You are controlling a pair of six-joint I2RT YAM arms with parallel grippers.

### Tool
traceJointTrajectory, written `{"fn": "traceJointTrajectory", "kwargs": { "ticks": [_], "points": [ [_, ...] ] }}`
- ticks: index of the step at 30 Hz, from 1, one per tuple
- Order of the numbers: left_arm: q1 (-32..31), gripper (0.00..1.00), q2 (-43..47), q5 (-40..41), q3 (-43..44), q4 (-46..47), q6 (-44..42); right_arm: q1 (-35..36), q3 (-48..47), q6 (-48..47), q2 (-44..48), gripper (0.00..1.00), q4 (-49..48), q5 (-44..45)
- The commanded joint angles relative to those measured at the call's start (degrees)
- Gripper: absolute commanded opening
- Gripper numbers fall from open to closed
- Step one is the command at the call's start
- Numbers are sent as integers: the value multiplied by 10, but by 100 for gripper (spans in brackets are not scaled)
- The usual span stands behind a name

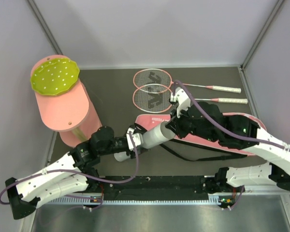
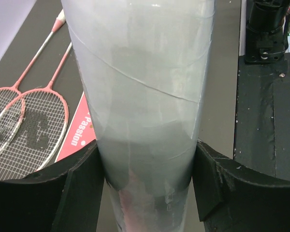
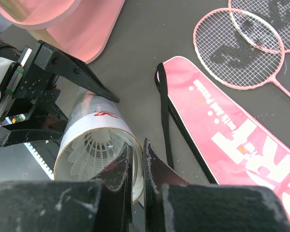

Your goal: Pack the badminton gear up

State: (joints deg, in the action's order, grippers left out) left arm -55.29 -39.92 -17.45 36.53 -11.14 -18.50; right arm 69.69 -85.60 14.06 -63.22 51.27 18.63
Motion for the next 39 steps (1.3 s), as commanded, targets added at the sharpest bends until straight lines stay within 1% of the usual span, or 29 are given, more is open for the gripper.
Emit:
{"fn": "traceJointTrajectory", "kwargs": {
  "ticks": [1,6,11,15,17,19,22,23,26,29,31,33,34,35,36,39],
  "points": [
    [-1,0,-2,32,21,9,12,-2,-7,18,51,0,23,113],
    [-1,0,-22,42,22,-4,23,-2,3,36,89,0,24,123],
    [-1,0,-29,44,20,-6,36,-2,10,38,107,0,24,129],
    [-1,0,-46,42,27,-15,60,-2,31,53,87,0,14,121],
    [-1,0,-60,58,41,-49,71,-2,39,68,58,0,29,127],
    [-1,0,-76,66,55,-74,84,-2,58,79,36,1,36,143],
    [-1,0,-81,78,54,-77,87,-3,81,93,21,1,43,187],
    [-1,0,-81,83,52,-76,87,-2,84,100,11,2,46,204],
    [-1,0,-82,90,49,-79,85,-2,99,112,-2,12,54,226],
    [-1,0,-85,86,50,-84,82,-3,115,117,-9,13,52,231],
    [-1,0,-89,86,50,-85,84,-3,123,117,-12,13,53,232],
    [-1,0,-90,91,49,-86,86,-3,127,112,-16,10,52,236],
    [-1,0,-89,91,48,-86,87,-3,129,110,-17,8,51,233],
    [-1,0,-88,92,47,-86,91,-3,132,103,-17,2,50,236],
    [-1,0,-87,89,44,-84,93,-3,134,99,-18,0,47,238],
    [-1,0,-76,77,28,-68,92,-10,155,76,-17,0,10,235]
  ]
}}
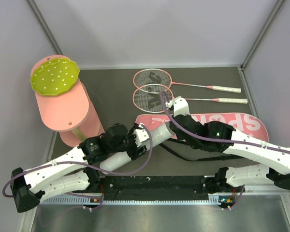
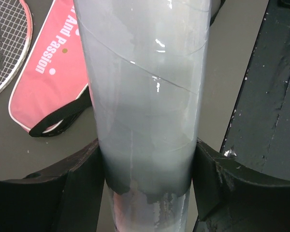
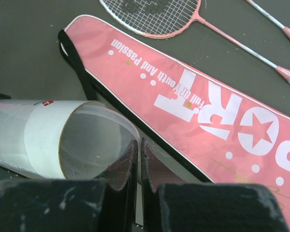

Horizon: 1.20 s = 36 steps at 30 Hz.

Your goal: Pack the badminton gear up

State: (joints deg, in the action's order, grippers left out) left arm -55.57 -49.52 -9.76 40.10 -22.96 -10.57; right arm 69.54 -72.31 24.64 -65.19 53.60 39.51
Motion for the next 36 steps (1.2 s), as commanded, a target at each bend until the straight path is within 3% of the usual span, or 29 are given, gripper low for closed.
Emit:
{"fn": "traceJointTrajectory", "kwargs": {
  "ticks": [1,7,12,15,19,22,26,31,36],
  "points": [
    [2,0,21,5,-12,56,13,-11,30,-30,8,0,-22,26],
    [2,0,33,55,-13,47,28,-53,52,19,66,0,-54,63],
    [2,0,92,74,-12,48,41,-184,113,23,151,0,-122,-87],
    [2,0,143,92,-8,62,49,-212,163,15,155,0,-134,-169],
    [2,0,216,78,-3,133,36,-211,253,10,118,0,-189,-294],
    [2,0,248,63,24,155,14,-200,299,26,74,0,-231,-321],
    [2,0,262,57,58,154,-29,-150,297,48,-5,0,-286,-312],
    [2,0,292,81,29,166,-57,-97,248,85,-129,1,-295,-300],
    [2,0,350,91,-14,182,-73,-78,236,95,-177,15,-300,-283]
  ]
}}
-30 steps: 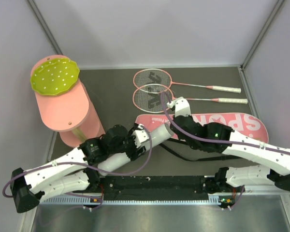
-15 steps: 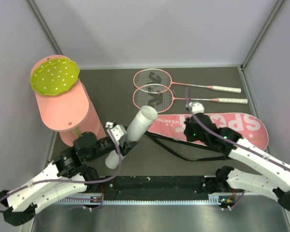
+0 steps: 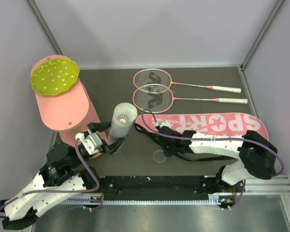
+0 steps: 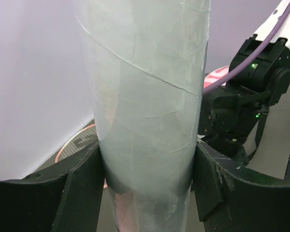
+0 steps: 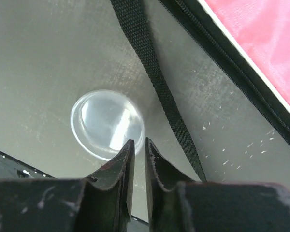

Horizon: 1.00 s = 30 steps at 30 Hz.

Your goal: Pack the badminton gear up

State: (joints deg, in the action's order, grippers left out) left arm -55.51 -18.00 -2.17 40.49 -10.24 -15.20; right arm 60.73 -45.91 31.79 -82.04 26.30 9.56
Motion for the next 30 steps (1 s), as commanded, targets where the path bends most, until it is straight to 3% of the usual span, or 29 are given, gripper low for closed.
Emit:
{"fn": "traceJointTrajectory", "kwargs": {
  "ticks": [1,4,7,16,30],
  "points": [
    [1,0,51,16,-23,52,-28,11,-26,22,-4,23,-27,19],
    [1,0,81,36,-38,51,-32,19,-16,15,28,40,-26,25],
    [1,0,109,40,-48,58,-43,34,-22,8,50,44,-36,17],
    [2,0,146,46,-56,55,-47,73,-92,50,-65,41,-41,11],
    [2,0,144,31,-58,51,-48,108,-122,81,-138,27,-13,38]
  ]
}}
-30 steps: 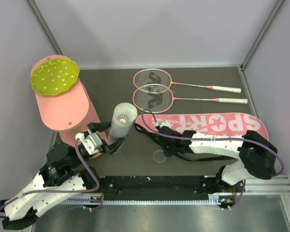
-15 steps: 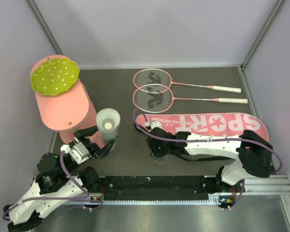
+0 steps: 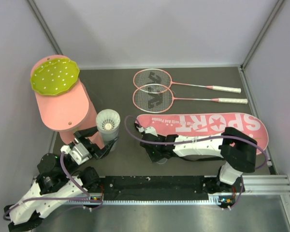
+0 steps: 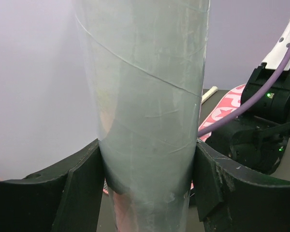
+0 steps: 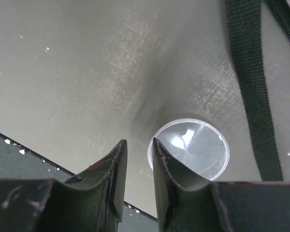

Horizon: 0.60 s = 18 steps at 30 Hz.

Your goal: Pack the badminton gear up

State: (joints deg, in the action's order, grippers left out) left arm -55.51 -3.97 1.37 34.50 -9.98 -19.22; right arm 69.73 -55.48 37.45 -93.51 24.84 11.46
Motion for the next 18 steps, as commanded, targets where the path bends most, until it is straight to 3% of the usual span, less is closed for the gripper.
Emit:
{"fn": "traceJointTrajectory", "kwargs": {
  "ticks": [1,18],
  "points": [
    [2,0,4,-4,2,48,-7,20,-26,28,-26,26,5,22],
    [2,0,-9,-6,0,44,-11,21,-12,32,-28,23,25,65]
  ]
}}
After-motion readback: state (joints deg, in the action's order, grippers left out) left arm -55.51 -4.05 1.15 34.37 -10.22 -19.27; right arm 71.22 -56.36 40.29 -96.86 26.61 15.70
